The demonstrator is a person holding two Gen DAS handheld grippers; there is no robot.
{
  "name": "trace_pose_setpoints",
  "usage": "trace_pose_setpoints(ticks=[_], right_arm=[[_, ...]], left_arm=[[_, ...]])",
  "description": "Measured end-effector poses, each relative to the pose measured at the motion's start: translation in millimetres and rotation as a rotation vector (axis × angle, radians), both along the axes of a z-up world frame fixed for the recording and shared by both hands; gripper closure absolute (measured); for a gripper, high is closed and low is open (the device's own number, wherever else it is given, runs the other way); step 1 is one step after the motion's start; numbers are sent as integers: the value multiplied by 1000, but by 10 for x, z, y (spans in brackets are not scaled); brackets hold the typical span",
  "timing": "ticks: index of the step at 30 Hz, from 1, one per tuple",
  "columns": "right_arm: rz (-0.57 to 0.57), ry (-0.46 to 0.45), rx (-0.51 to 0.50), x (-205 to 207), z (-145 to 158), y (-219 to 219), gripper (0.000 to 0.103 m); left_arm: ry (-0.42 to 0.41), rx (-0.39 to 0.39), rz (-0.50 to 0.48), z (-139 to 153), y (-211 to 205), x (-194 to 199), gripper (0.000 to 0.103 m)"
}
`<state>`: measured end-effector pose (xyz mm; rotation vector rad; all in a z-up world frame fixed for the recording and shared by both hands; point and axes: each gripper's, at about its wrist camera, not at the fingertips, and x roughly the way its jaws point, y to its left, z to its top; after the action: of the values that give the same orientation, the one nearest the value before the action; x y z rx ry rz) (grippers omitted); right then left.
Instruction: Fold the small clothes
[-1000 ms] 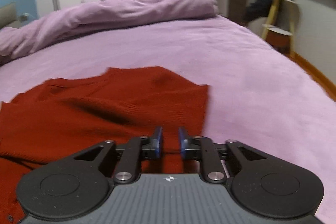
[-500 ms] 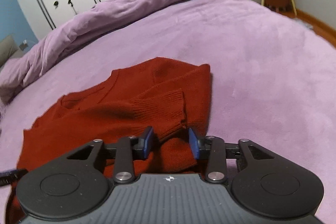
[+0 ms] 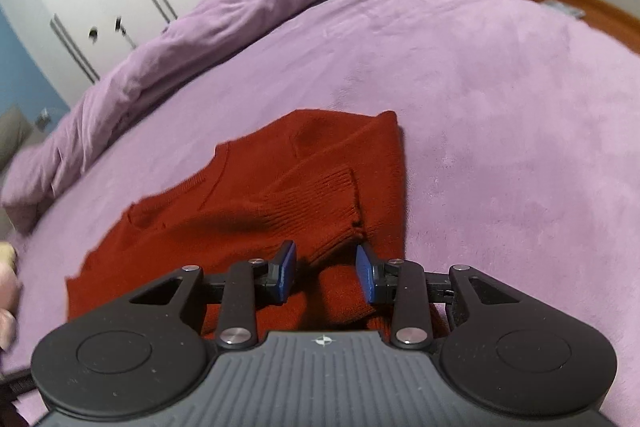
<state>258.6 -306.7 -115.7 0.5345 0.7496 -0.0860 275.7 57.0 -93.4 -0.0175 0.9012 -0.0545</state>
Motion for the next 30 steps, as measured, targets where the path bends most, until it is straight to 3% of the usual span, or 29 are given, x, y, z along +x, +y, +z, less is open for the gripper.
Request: trace_pose_setpoints(ticks=[2,3,4,5,8,9,13,19,22,23,25,28,30], right_arm=[[3,-8,-7,25,-9,4,75],[16,-7,-22,48,-12,17,91],[30,-4,-26,51,-4,26,98],[42,-20,-2,39,20,17,97],[37,-142,264,-97,30,-202,98],[9,-154,305,-133,15,-275,98],[-5,-10,82,-92,-47,-242,98],[90,30,-159,-21,2,39,97],[113,60,-317,-35,81,167,89],[111,66,-370,-78,136,217,81],[125,65,-377,-234,225,227,78],[225,44,-219,-673,295,182,76],[261,57,-184,-1104,328,158,73]], left_arm=[[3,-5,9,0,3,15,51],[3,-8,15,7,1,17,51],[4,-12,20,18,2,18,51],[0,-20,24,33,7,10,51],[-4,-33,29,60,25,-11,51],[-5,-33,29,63,32,-13,51],[7,-19,42,34,72,-14,51],[30,4,33,-3,86,-50,51],[50,25,35,-22,109,-99,51],[48,34,32,-18,123,-137,51],[31,31,-1,14,156,-270,51],[56,-4,-80,30,233,-577,49],[79,12,-107,19,276,-882,46]])
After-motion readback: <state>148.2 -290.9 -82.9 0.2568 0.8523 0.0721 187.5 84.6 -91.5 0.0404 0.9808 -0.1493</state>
